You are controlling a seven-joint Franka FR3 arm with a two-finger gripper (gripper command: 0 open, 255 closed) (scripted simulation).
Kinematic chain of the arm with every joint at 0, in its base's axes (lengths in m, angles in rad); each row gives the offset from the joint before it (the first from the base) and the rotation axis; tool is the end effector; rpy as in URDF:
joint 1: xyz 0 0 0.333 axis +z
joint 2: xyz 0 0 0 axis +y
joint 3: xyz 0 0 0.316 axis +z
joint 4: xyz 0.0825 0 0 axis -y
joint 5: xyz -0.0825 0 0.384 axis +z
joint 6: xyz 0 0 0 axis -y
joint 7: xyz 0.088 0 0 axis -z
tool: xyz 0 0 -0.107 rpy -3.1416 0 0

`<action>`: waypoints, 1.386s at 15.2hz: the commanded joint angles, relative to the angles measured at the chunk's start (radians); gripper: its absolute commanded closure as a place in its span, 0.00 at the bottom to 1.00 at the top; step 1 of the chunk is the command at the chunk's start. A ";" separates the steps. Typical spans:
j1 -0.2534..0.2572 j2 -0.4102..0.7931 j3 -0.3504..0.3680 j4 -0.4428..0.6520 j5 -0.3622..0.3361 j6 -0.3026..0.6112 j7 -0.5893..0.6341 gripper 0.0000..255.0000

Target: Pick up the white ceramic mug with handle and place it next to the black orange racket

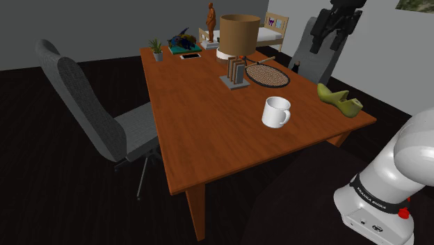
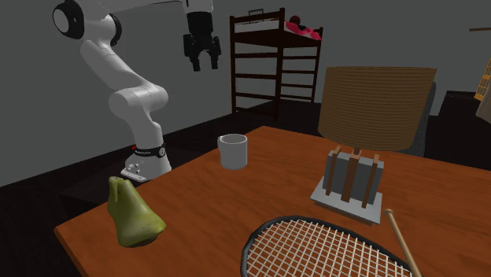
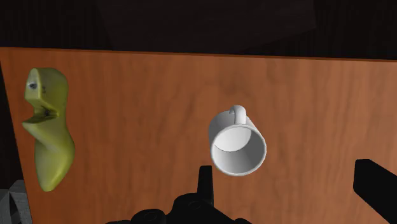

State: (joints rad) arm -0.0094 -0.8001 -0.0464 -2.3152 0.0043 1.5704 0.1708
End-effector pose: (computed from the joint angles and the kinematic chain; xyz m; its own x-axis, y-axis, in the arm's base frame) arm 0.3029 -0.0215 0.6138 0.9760 -0.2126 0.0475 -0.2104 -0.9765 -0.0463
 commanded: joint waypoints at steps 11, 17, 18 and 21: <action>-0.013 0.129 -0.054 -0.226 -0.042 0.354 -0.066 0.00; -0.018 0.289 -0.091 -0.296 -0.059 0.585 -0.106 0.00; -0.018 0.322 -0.097 -0.302 -0.061 0.624 -0.113 0.00; -0.018 0.395 -0.110 -0.317 -0.061 0.712 -0.128 0.00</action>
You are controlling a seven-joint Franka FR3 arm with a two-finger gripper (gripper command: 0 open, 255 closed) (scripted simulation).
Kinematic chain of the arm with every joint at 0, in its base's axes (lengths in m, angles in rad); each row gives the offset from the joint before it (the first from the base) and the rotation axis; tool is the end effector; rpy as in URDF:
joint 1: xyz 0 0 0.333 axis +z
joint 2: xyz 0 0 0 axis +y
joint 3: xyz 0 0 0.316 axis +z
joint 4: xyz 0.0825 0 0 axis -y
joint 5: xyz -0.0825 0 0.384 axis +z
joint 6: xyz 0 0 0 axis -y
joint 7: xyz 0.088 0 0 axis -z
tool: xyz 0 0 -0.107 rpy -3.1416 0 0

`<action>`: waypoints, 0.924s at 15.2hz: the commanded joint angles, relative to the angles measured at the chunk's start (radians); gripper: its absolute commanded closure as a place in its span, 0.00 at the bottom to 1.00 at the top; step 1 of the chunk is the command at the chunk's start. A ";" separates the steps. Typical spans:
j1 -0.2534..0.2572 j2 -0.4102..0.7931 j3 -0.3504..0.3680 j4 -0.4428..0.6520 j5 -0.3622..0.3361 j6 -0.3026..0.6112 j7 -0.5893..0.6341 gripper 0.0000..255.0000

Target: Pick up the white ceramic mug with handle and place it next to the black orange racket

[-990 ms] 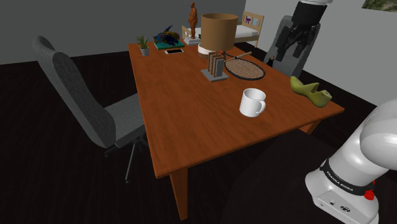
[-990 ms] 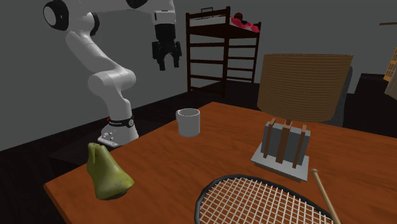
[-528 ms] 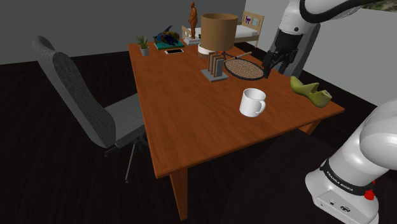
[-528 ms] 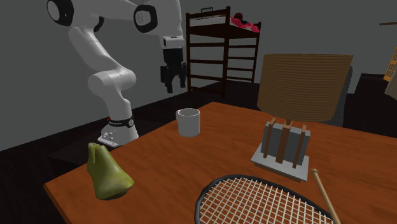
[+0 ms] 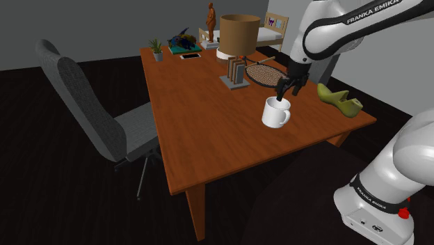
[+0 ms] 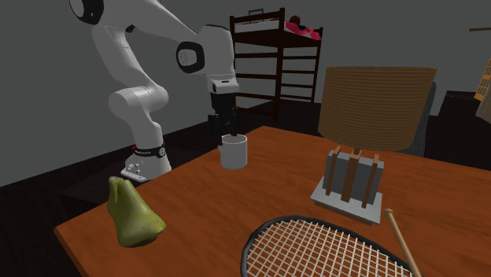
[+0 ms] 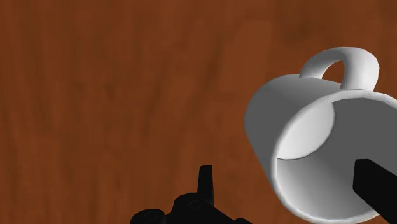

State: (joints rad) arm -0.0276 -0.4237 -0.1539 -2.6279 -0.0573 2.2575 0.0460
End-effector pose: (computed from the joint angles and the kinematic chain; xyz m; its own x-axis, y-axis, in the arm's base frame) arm 0.3910 -0.0716 0.3901 0.9825 -0.1797 0.0494 -0.1789 -0.9837 -0.0193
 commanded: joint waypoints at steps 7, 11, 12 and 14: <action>0.005 0.088 -0.010 -0.043 0.006 0.133 -0.009 0.00; 0.005 0.088 -0.010 -0.043 0.006 0.133 -0.009 0.00; 0.005 0.088 -0.010 -0.043 0.006 0.133 -0.009 0.00; 0.005 0.088 -0.010 -0.043 0.006 0.133 -0.009 0.00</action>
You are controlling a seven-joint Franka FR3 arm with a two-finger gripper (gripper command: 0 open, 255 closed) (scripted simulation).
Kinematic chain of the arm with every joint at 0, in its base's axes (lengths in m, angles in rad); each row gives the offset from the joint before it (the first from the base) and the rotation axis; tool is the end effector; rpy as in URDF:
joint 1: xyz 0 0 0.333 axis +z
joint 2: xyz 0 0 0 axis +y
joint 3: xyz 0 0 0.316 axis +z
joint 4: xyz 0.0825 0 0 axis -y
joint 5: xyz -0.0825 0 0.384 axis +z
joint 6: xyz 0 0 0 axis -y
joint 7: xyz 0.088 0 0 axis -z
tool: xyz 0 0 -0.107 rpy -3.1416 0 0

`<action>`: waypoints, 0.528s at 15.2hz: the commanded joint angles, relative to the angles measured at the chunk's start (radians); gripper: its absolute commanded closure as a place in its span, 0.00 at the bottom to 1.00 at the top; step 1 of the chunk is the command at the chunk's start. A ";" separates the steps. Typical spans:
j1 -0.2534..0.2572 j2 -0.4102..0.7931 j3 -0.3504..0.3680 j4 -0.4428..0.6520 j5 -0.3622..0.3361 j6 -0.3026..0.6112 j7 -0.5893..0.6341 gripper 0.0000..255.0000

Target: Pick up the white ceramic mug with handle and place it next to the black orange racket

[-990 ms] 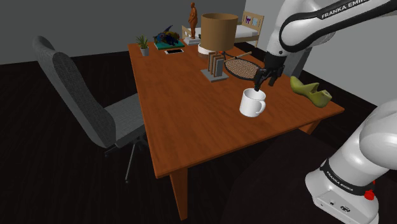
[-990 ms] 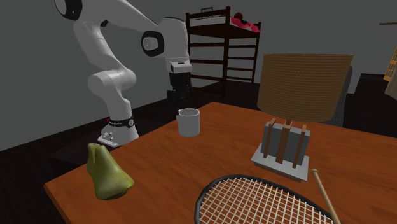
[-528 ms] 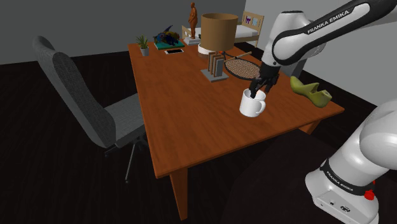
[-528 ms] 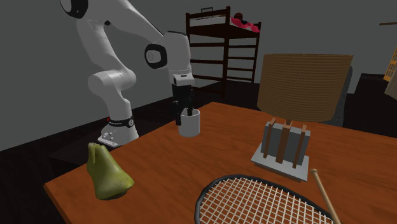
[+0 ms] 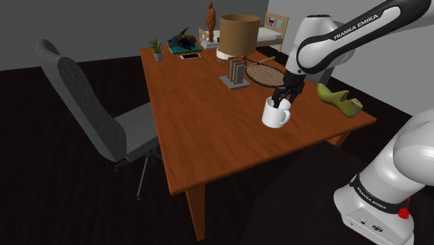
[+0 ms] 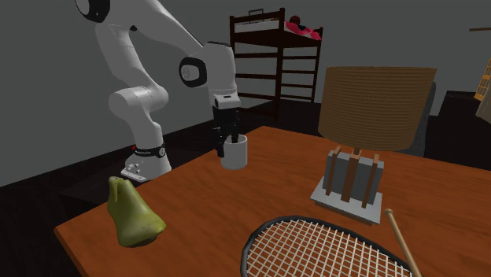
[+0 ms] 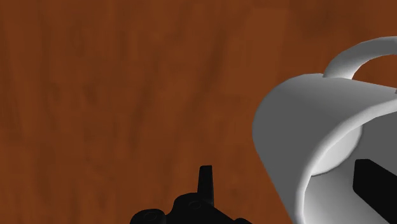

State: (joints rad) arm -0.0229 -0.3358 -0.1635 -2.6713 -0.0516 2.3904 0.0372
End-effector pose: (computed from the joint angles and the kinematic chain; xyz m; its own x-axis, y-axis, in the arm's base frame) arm 0.3953 -0.0722 0.3485 0.9826 -0.1784 0.0513 -0.1777 -0.9839 -0.0185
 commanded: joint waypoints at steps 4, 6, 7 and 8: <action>0.000 0.000 0.000 0.000 0.000 0.000 0.000 1.00; 0.000 0.000 0.000 0.000 0.000 0.000 0.000 1.00; 0.000 0.000 0.000 0.000 0.000 0.000 0.000 1.00; 0.000 0.000 0.000 0.000 0.000 0.000 0.000 1.00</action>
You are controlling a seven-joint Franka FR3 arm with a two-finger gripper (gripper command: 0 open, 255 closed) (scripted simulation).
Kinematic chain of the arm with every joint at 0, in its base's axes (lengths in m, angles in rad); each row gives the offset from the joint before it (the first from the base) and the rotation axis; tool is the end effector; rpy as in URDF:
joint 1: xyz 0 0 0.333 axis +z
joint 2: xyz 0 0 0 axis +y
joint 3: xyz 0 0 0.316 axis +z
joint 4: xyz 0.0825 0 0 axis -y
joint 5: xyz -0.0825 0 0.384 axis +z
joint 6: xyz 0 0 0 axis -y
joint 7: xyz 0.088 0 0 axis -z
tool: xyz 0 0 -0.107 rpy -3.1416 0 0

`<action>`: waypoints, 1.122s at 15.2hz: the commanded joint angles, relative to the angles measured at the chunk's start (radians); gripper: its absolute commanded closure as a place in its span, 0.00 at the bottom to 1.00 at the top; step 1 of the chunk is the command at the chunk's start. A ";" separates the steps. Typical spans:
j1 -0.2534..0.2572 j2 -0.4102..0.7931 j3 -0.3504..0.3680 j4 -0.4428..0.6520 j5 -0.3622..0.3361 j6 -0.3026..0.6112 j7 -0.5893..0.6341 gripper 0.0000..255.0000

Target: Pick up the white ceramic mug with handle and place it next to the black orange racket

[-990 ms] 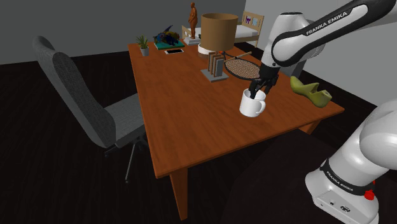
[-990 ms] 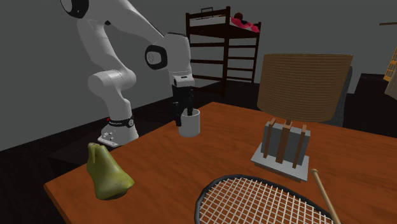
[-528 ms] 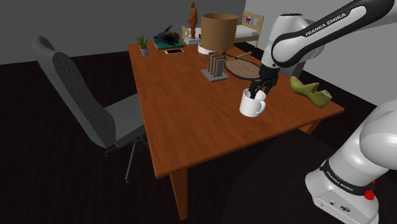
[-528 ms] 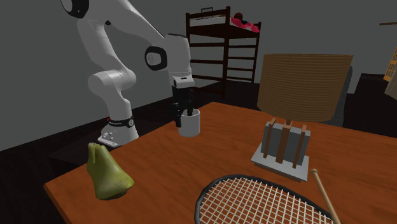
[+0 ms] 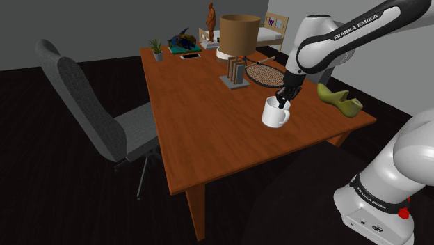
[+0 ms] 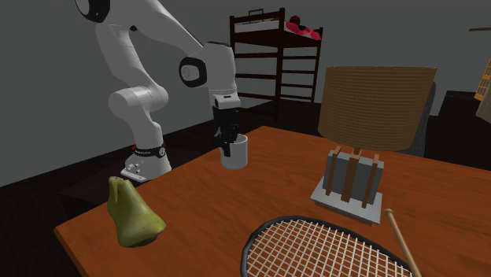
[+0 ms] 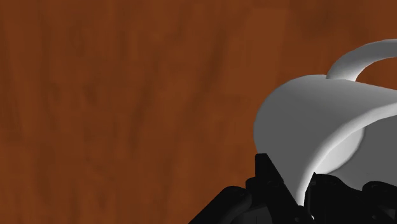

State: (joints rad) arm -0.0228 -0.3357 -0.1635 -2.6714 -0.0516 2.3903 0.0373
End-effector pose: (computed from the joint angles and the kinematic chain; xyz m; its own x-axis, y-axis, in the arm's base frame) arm 0.3952 -0.0721 0.3484 0.9826 -0.1784 0.0510 -0.1777 -0.9839 -0.0185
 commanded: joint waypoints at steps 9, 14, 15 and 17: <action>-0.003 -0.058 0.007 0.041 -0.004 -0.098 0.006 1.00; -0.004 -0.098 0.012 0.080 -0.005 -0.177 0.009 1.00; -0.004 -0.105 0.013 0.089 -0.005 -0.193 0.009 1.00; -0.004 -0.118 0.015 0.107 -0.005 -0.224 0.010 1.00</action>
State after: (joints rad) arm -0.0268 -0.4447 -0.1499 -2.5745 -0.0571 2.1853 0.0469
